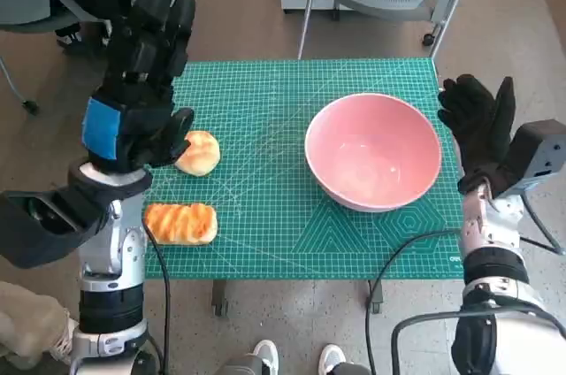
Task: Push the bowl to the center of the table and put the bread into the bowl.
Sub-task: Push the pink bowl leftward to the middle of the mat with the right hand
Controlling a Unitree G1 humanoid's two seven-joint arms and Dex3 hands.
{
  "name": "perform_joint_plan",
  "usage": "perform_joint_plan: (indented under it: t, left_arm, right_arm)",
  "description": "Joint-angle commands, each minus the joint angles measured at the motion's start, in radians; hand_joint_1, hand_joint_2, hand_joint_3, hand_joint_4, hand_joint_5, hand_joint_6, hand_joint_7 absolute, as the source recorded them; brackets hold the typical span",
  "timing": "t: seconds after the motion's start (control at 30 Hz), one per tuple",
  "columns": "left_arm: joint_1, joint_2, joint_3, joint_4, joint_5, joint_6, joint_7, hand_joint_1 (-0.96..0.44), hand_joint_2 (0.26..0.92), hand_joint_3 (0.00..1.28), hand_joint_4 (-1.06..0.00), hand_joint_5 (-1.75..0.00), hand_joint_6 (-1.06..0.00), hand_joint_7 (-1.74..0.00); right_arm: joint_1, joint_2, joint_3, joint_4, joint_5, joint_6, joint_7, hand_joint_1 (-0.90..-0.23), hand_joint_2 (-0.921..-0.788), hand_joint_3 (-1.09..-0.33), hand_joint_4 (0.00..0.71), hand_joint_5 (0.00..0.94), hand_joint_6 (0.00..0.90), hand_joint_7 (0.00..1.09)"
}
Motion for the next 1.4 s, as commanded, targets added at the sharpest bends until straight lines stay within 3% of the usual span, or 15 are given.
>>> perform_joint_plan:
  t: [0.03, 0.5, 1.4]
  left_arm:
    - [0.013, 0.013, 0.009, -0.017, 0.004, 0.006, 0.006, -0.55, 0.921, 0.5, 0.0, 0.0, 0.0, -0.27]
    - [0.037, 0.026, 0.01, -0.049, 0.006, 0.018, 0.013, -0.55, 0.921, 0.5, 0.0, 0.0, 0.0, -0.26]
    - [0.066, 0.05, 0.03, -0.086, -0.007, 0.051, 0.011, -0.55, 0.921, 0.51, 0.0, 0.0, 0.0, -0.22]
  right_arm:
    - [0.034, 0.009, -0.009, 0.017, -0.003, 0.023, -0.009, -0.671, -0.921, -0.888, 0.479, 0.024, 0.605, 0.13]
    - [0.049, 0.033, -0.02, 0.018, -0.003, 0.019, 0.015, -0.701, -0.921, -0.863, 0.486, 0.013, 0.659, 0.15]
    - [0.037, 0.094, -0.015, 0.016, -0.02, 0.014, 0.012, -0.652, -0.921, -0.885, 0.529, 0.016, 0.687, 0.15]
